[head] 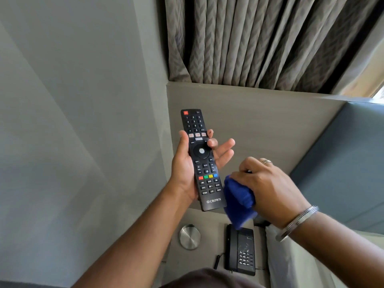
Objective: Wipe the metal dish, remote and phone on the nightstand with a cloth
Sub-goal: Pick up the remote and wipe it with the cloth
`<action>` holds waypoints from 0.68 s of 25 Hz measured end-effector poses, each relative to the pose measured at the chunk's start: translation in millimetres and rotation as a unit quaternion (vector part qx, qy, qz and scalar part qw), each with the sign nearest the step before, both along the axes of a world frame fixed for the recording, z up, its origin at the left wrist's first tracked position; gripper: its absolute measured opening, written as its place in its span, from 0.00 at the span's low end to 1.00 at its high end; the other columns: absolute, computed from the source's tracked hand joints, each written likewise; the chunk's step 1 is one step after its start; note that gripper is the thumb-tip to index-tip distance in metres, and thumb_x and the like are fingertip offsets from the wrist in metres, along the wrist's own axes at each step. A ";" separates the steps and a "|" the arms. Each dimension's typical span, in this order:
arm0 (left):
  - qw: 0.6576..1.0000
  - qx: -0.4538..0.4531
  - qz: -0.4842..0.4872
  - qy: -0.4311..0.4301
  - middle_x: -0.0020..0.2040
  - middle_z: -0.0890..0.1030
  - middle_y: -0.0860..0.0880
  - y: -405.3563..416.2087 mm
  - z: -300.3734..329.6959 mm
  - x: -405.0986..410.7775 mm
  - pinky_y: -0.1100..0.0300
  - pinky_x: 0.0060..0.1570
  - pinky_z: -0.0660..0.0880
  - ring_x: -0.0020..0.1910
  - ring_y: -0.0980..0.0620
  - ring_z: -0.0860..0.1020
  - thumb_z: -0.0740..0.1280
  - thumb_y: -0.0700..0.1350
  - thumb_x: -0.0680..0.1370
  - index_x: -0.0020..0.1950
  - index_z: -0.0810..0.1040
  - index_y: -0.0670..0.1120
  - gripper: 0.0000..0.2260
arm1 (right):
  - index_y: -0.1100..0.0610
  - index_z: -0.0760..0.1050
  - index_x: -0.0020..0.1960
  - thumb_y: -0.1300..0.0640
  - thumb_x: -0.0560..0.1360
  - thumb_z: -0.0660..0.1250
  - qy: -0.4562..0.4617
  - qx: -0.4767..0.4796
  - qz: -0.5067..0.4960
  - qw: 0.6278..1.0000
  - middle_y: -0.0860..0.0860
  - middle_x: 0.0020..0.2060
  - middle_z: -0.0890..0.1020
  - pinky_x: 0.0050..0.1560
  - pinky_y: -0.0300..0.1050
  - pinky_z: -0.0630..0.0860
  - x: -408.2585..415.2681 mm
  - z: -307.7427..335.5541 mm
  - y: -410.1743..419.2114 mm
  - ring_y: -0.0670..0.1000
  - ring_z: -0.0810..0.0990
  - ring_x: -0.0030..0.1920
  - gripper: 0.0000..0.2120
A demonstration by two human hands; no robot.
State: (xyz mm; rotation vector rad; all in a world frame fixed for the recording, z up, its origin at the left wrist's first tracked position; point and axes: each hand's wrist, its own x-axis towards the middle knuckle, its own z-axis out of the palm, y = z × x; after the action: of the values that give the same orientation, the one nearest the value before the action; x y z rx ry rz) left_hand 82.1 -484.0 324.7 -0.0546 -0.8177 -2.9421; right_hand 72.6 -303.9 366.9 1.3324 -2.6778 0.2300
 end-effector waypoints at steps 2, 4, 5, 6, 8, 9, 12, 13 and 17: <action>1.000 -0.017 0.004 0.006 0.39 0.78 0.47 -3.7 2.0 -1.9 0.44 0.64 0.75 0.60 0.37 0.80 0.53 0.64 0.82 0.58 0.74 0.41 0.27 | 0.49 0.81 0.49 0.61 0.66 0.72 -0.007 -0.025 -0.036 0.999 0.49 0.45 0.77 0.40 0.50 0.78 -6.3 6.6 10.6 0.54 0.75 0.42 0.13; 0.999 -0.040 0.018 -0.009 0.39 0.78 0.47 -1.0 2.3 -3.8 0.45 0.67 0.72 0.60 0.38 0.80 0.51 0.64 0.82 0.57 0.74 0.41 0.28 | 0.50 0.81 0.46 0.62 0.66 0.71 -0.015 -0.102 -0.027 0.994 0.49 0.41 0.77 0.39 0.51 0.77 -2.3 14.0 7.2 0.54 0.74 0.39 0.11; 0.999 -0.045 0.023 -0.018 0.38 0.78 0.48 2.2 2.8 -5.2 0.45 0.67 0.71 0.59 0.39 0.80 0.51 0.65 0.82 0.57 0.75 0.42 0.28 | 0.50 0.81 0.45 0.62 0.65 0.71 -0.014 -0.133 -0.009 0.991 0.49 0.40 0.76 0.38 0.50 0.76 3.7 16.9 -0.2 0.54 0.74 0.38 0.11; 0.998 -0.045 0.026 -0.023 0.38 0.78 0.48 5.5 4.2 -7.0 0.46 0.67 0.71 0.59 0.40 0.81 0.51 0.65 0.82 0.57 0.75 0.42 0.28 | 0.50 0.81 0.45 0.61 0.65 0.70 -0.012 -0.147 0.010 0.989 0.50 0.40 0.76 0.38 0.49 0.75 10.8 18.1 -9.8 0.54 0.74 0.37 0.11; 0.999 -0.033 0.030 -0.023 0.37 0.79 0.49 9.5 7.8 -10.7 0.47 0.64 0.75 0.58 0.41 0.82 0.51 0.65 0.81 0.56 0.75 0.42 0.28 | 0.53 0.81 0.43 0.62 0.64 0.70 -0.006 -0.138 0.037 0.990 0.51 0.39 0.76 0.36 0.49 0.74 26.4 11.2 -26.6 0.55 0.73 0.35 0.09; 0.999 -0.022 0.033 -0.020 0.37 0.79 0.49 9.9 9.0 -11.9 0.47 0.61 0.77 0.57 0.41 0.82 0.52 0.66 0.81 0.56 0.75 0.42 0.28 | 0.54 0.81 0.43 0.62 0.64 0.70 -0.001 -0.128 0.047 0.991 0.51 0.39 0.76 0.35 0.50 0.74 31.1 6.0 -30.0 0.55 0.72 0.34 0.08; 0.999 0.025 0.039 -0.021 0.36 0.78 0.49 4.6 9.0 -10.7 0.47 0.55 0.81 0.55 0.40 0.83 0.53 0.66 0.81 0.56 0.75 0.42 0.27 | 0.56 0.81 0.44 0.60 0.67 0.70 0.026 -0.106 0.059 0.992 0.53 0.39 0.77 0.36 0.49 0.72 18.2 -7.1 -16.1 0.56 0.72 0.33 0.06; 0.998 0.045 0.032 -0.020 0.36 0.78 0.48 1.1 8.5 -8.9 0.47 0.54 0.81 0.55 0.39 0.83 0.54 0.65 0.81 0.56 0.75 0.42 0.27 | 0.56 0.81 0.44 0.60 0.67 0.72 0.034 -0.089 0.046 0.994 0.53 0.40 0.77 0.37 0.50 0.73 10.3 -11.3 -7.9 0.57 0.73 0.33 0.06; 0.999 0.038 0.009 0.005 0.39 0.78 0.47 -13.2 10.7 -11.3 0.45 0.59 0.78 0.59 0.37 0.81 0.54 0.64 0.82 0.58 0.74 0.40 0.27 | 0.54 0.82 0.48 0.65 0.63 0.74 0.012 -0.071 -0.052 0.996 0.53 0.43 0.78 0.39 0.53 0.78 -6.8 -16.1 14.6 0.57 0.76 0.40 0.15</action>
State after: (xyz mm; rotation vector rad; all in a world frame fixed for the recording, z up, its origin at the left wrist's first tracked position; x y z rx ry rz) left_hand 70.7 -497.1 335.4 -0.0568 -0.6995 -2.9501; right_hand 65.8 -289.3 350.8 1.1447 -2.6448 0.3809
